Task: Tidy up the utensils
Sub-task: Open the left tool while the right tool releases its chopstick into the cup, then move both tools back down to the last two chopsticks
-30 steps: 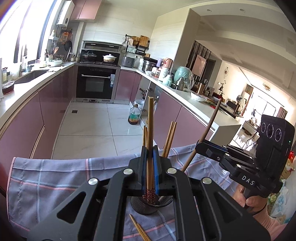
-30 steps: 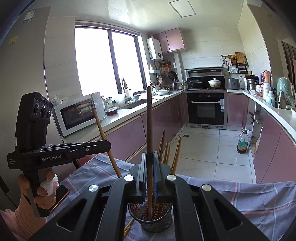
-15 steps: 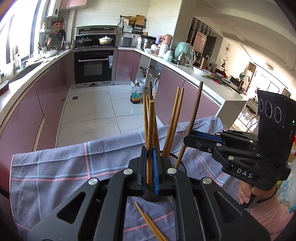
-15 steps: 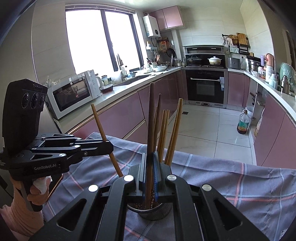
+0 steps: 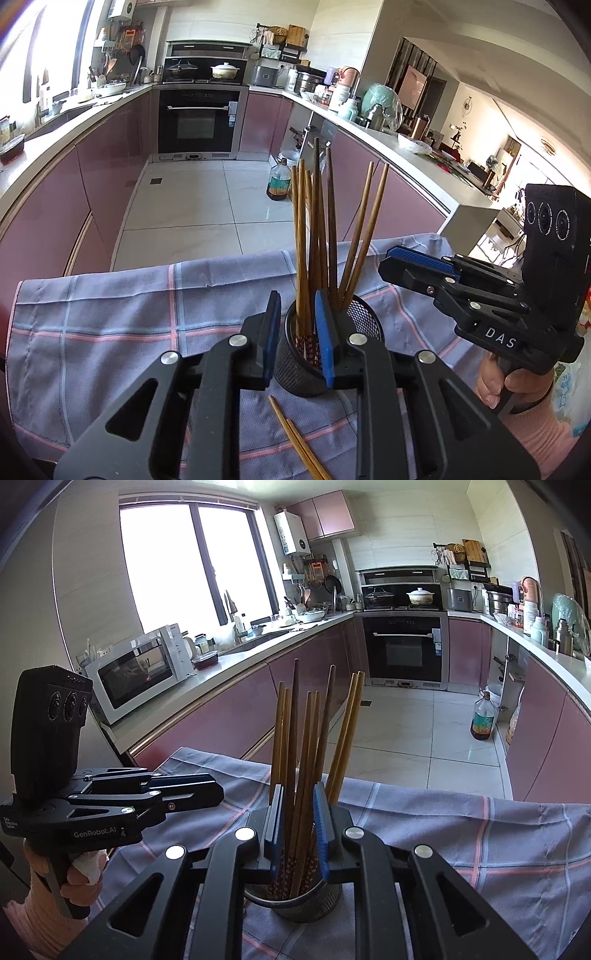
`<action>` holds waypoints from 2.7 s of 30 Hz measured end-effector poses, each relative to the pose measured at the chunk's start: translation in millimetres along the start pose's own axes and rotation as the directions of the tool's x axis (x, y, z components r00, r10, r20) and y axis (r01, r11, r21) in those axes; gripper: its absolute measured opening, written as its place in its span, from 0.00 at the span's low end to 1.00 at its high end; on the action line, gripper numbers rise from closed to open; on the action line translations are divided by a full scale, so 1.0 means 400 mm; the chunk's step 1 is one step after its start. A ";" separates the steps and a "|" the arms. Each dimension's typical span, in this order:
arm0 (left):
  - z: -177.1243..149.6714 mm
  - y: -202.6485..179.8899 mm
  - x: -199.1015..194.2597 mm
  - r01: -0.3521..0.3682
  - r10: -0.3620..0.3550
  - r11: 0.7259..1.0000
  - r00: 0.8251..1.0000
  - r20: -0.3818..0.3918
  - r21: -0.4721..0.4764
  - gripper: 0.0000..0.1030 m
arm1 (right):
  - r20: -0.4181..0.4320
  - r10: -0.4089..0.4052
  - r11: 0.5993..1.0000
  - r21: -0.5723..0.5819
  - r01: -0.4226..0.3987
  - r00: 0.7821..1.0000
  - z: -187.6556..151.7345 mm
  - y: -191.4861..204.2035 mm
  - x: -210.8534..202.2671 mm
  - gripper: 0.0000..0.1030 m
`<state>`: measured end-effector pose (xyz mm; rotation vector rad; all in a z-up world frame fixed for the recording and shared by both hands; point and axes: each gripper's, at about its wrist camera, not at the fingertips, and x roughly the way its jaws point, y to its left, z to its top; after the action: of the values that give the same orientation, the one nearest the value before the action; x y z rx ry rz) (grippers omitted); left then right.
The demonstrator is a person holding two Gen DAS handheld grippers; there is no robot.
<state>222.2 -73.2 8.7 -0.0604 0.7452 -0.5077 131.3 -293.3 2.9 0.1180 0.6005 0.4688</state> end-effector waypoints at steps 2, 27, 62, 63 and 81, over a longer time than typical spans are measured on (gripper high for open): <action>-0.014 0.006 -0.007 -0.003 0.003 1.000 1.000 0.011 -0.006 0.20 | -0.001 0.010 1.000 0.005 -0.010 1.000 -0.007 0.000 -0.004 0.15; -0.282 0.041 -0.111 -0.196 0.196 0.980 0.980 0.037 -0.017 0.43 | -0.101 0.121 0.992 -0.034 -0.125 0.987 -0.215 0.080 -0.067 0.36; -0.429 0.061 -0.079 -0.240 0.236 0.969 0.970 -0.055 -0.067 0.51 | -0.301 0.087 0.988 -0.093 -0.120 0.950 -0.387 0.201 0.001 0.41; -0.432 0.061 -0.077 -0.238 0.235 0.969 0.970 -0.056 -0.067 0.51 | -0.305 0.074 0.989 -0.103 -0.110 0.950 -0.390 0.203 0.004 0.41; -0.445 0.044 -0.050 -0.194 0.190 0.980 0.978 -0.083 -0.043 0.51 | -0.331 0.004 0.992 -0.117 -0.045 0.944 -0.405 0.169 0.007 0.32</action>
<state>99.1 -26.4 -114.2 -0.0152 0.8321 -0.3079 14.8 -236.2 -115.5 -0.0734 0.8980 0.5533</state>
